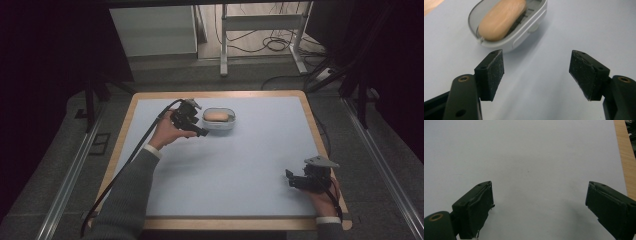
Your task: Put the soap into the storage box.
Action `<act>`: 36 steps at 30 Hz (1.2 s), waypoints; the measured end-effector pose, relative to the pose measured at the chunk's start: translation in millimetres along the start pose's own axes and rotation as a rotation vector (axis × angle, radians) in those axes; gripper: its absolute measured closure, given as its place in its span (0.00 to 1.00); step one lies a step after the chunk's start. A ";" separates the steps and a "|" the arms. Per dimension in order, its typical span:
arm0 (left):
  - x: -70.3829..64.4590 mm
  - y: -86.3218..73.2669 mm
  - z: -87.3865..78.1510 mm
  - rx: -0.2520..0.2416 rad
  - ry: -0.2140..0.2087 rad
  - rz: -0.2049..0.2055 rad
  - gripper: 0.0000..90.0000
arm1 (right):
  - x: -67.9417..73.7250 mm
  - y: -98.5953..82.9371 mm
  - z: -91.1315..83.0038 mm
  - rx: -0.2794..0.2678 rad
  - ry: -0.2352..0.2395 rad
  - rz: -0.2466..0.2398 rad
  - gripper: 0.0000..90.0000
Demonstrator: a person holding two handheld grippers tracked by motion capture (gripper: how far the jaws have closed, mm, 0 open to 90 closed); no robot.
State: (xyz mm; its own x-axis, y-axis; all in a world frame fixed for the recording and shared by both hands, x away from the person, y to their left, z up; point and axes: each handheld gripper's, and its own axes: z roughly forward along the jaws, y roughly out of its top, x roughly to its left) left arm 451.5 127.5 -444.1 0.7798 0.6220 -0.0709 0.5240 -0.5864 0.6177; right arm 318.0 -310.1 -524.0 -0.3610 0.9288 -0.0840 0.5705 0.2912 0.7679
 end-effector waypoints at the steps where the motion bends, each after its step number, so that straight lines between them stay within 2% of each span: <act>1: -0.6 -4.6 -3.0 -0.007 0.003 -0.006 0.32 | 0.2 0.0 0.1 0.000 0.000 0.000 0.08; 2: -1.7 -8.8 -5.7 -0.017 0.004 -0.018 0.31 | 0.4 0.0 0.0 0.000 0.001 -0.001 0.08; 5: -6.7 -20.9 -14.2 -0.026 0.029 -0.021 0.31 | 0.8 0.4 -0.4 -0.003 0.001 -0.004 0.08; 9: -11.5 -31.6 -20.5 -0.041 0.031 -0.027 0.30 | 1.2 1.0 -1.3 -0.006 0.002 -0.003 0.08; 11: -15.3 -45.0 -23.9 -0.053 0.034 -0.044 0.30 | 1.2 1.0 -1.5 -0.007 0.002 -0.003 0.08; 12: -15.3 -45.0 -23.9 -0.053 0.034 -0.044 0.29 | 1.2 1.0 -1.5 -0.007 0.002 -0.003 0.08; 14: -18.3 -61.1 -24.8 -0.055 0.041 -0.068 0.28 | 1.1 0.9 -1.8 -0.005 0.002 -0.004 0.08; 15: -18.3 -61.1 -24.8 -0.055 0.041 -0.068 0.28 | 1.1 0.9 -1.8 -0.007 0.001 -0.002 0.08; 18: -21.8 -79.2 -26.4 -0.057 0.055 -0.095 0.27 | 1.3 1.1 -1.9 -0.008 0.002 -0.002 0.08; 21: -26.1 -94.5 -27.7 -0.058 0.062 -0.102 0.26 | 1.7 1.3 -1.9 -0.008 0.003 -0.003 0.08; 23: -27.2 -98.1 -27.9 -0.058 0.062 -0.107 0.25 | 1.8 1.4 -2.0 -0.008 0.003 -0.003 0.08; 24: -29.9 -108.2 -28.0 -0.057 0.070 -0.112 0.25 | 1.8 1.3 -2.0 -0.008 0.002 -0.003 0.08; 26: -32.3 -116.9 -28.3 -0.060 0.076 -0.123 0.24 | 2.0 1.4 -2.1 -0.008 0.002 -0.001 0.08; 32: -38.0 -135.5 -27.2 -0.059 0.086 -0.145 0.23 | 2.9 1.7 -2.4 -0.008 0.003 -0.002 0.08; 36: -40.9 -146.4 -24.3 -0.037 0.108 -0.148 0.23 | 3.6 1.9 -2.0 -0.008 0.006 -0.006 0.08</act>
State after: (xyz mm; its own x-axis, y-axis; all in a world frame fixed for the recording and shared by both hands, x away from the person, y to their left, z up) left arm 334.5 200.5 -512.5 0.6530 0.7531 -0.0800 0.6155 -0.4662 0.6355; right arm 316.3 -306.7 -521.5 -0.3685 0.9257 -0.0852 0.5621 0.2949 0.7727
